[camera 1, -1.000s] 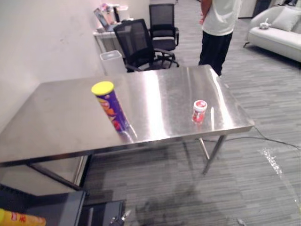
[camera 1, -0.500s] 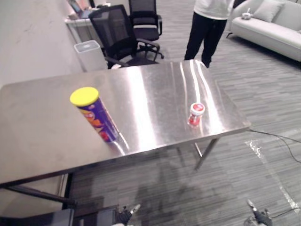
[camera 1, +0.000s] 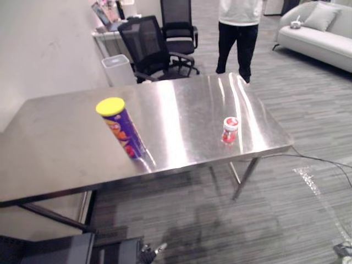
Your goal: Put the gum and the chips on the shelf.
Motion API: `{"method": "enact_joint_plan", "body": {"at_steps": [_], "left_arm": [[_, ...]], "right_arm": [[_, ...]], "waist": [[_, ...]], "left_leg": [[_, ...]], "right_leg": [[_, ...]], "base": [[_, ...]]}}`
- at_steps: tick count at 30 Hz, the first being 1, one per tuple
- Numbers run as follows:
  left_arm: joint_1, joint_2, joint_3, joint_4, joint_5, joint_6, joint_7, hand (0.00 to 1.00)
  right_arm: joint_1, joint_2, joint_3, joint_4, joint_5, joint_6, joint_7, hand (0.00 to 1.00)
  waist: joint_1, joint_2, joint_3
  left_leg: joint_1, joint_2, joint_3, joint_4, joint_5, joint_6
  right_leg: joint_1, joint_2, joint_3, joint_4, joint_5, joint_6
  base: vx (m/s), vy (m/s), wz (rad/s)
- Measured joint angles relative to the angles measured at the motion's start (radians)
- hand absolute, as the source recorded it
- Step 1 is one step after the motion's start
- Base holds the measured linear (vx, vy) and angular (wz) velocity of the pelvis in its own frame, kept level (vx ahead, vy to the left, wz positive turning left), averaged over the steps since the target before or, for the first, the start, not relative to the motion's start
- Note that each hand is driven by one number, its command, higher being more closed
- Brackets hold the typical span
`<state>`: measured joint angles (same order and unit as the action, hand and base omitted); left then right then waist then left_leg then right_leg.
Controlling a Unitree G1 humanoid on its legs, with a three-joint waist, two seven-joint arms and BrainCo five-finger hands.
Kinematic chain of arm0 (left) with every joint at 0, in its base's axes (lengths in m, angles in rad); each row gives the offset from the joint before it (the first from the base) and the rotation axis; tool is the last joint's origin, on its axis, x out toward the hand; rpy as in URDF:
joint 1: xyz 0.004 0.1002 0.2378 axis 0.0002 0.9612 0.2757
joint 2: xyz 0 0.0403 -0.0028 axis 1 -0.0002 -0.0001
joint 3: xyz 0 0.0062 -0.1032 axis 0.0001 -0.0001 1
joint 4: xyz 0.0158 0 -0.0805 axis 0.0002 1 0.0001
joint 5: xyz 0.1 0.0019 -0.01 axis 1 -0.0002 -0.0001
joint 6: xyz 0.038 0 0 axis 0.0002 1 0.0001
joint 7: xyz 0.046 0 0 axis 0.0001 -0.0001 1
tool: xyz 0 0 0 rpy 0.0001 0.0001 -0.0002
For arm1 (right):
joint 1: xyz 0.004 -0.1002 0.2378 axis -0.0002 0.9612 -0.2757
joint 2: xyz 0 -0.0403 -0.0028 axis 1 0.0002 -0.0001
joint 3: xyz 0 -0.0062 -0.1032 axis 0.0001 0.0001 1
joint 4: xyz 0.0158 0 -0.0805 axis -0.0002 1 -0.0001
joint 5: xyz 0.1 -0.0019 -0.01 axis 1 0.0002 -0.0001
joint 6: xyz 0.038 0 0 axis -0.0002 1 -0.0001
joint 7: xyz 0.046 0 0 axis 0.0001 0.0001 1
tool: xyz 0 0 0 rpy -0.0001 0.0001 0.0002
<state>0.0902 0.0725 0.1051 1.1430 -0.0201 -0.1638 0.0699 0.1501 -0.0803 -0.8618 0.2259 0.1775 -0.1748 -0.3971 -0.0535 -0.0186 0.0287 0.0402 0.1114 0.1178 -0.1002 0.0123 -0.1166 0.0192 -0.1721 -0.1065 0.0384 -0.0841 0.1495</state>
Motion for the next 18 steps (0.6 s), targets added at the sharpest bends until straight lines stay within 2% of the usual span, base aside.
{"method": "enact_joint_plan", "body": {"at_steps": [6, 8, 12, 16, 18], "left_arm": [[0.005, 0.012, -0.036, -0.003, 0.003, 0.000, -0.008, 0.00], [0.005, 0.017, -0.052, -0.005, 0.003, 0.000, -0.010, 0.00], [0.005, 0.021, -0.064, -0.009, 0.004, 0.000, -0.024, 0.00], [0.006, 0.023, -0.071, -0.019, 0.004, 0.000, -0.038, 0.00], [0.008, 0.023, -0.073, -0.031, 0.004, 0.000, -0.039, 0.00]], "right_arm": [[-0.020, -0.010, 0.015, -0.194, -0.104, 0.001, 0.002, 0.00], [-0.049, -0.075, 0.063, -0.232, -0.140, 0.002, 0.031, 0.00], [-0.112, -0.185, 0.148, -0.256, -0.140, 0.002, 0.095, 0.00], [-0.133, -0.219, 0.190, -0.256, -0.140, 0.002, 0.145, 0.00], [-0.142, -0.240, 0.225, -0.250, -0.138, 0.002, 0.162, 0.00]], "waist": [[0.002, -0.018, -0.026], [0.003, -0.023, -0.031], [0.006, -0.025, -0.031], [0.011, -0.029, -0.028], [0.026, -0.033, -0.026]], "left_leg": [[-0.025, -0.003, -0.021, 0.000, 0.005, 0.000], [-0.036, -0.006, -0.023, 0.005, 0.006, 0.001], [-0.040, -0.008, -0.027, 0.006, 0.008, 0.003], [-0.055, -0.009, -0.049, 0.006, 0.010, 0.003], [-0.057, -0.010, -0.052, 0.006, 0.010, 0.003]], "right_leg": [[-0.010, -0.001, -0.017, -0.005, 0.003, 0.004], [-0.015, -0.004, -0.017, -0.005, 0.006, 0.009], [-0.014, -0.005, -0.020, -0.007, 0.008, 0.011], [-0.015, -0.006, -0.037, -0.007, 0.009, 0.013], [-0.015, -0.006, -0.042, -0.008, 0.009, 0.013]], "base": [[-0.01, 0.005, 0.10], [0.04, 0.006, 0.02], [0.03, 0.002, 0.03], [0.01, -0.003, 0.15], [0.00, 0.000, 0.03]]}}
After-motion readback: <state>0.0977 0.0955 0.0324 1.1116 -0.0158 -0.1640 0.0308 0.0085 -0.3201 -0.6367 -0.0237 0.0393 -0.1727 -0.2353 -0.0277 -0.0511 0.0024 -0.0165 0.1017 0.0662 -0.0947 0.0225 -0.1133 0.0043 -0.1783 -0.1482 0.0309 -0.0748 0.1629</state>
